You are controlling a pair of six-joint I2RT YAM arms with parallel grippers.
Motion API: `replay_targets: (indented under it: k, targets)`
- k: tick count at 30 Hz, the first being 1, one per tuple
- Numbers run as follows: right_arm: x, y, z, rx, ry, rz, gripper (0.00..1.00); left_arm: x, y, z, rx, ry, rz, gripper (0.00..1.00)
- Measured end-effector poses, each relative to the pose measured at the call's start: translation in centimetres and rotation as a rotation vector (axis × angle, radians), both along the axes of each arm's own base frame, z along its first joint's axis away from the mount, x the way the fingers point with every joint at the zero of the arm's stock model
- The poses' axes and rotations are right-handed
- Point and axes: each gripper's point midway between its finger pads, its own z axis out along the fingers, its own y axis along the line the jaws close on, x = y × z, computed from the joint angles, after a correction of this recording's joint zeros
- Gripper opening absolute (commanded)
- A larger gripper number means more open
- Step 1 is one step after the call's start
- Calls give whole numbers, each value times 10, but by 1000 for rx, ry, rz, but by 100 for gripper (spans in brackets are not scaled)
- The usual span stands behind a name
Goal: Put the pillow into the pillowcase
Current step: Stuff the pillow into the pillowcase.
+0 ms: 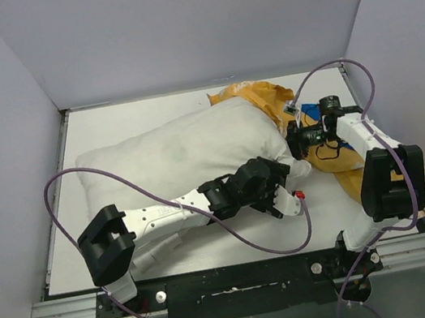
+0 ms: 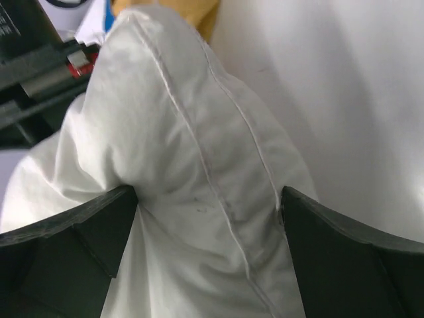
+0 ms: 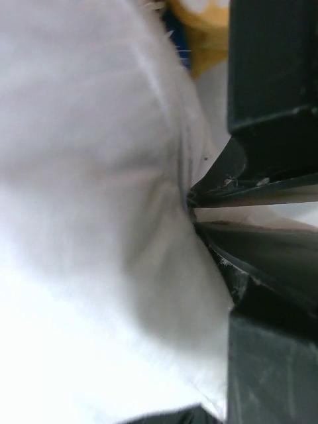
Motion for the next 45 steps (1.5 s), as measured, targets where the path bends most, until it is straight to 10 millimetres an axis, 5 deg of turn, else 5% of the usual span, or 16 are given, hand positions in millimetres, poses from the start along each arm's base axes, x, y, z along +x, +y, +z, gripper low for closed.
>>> replay_targets:
  k: [1, 3, 4, 8, 13, 20, 24, 30, 33, 36, 43, 45]
  targets:
    - [0, 6, 6, 11, -29, 31, 20, 5, -3, 2, -7, -24, 6, 69]
    - [1, 15, 16, 24, -81, 81, 21, 16, -5, 5, -15, -66, 36, 4]
    - [1, 18, 19, 25, -99, 97, 22, 21, -5, 6, -20, -76, 54, 0]
    - [4, 23, 29, 31, -161, 136, 36, 44, 6, 8, -42, -97, 131, 0]
    - [15, 13, 36, -41, -210, 91, 66, 63, 27, 18, -119, -15, 187, 0]
    - [20, -27, 79, -174, -484, -27, 98, 115, 93, 103, -409, 108, 316, 0]
    - [2, -16, 71, -193, -725, 149, 98, 136, 131, 135, -535, 156, 365, 0]
    - [-19, 28, 12, -187, -838, 428, 98, 154, 165, 132, -626, 283, 404, 0]
    - [-2, 49, -13, -236, -880, 492, 99, 158, 171, 136, -661, 319, 403, 0]
    - [20, 62, -39, -315, -909, 511, 88, 159, 174, 141, -693, 343, 393, 0]
    - [66, 54, -81, -462, -760, 372, 74, 160, 180, 147, -735, 368, 381, 0]
    - [69, 50, -84, -481, -715, 327, 63, 156, 183, 148, -740, 367, 382, 0]
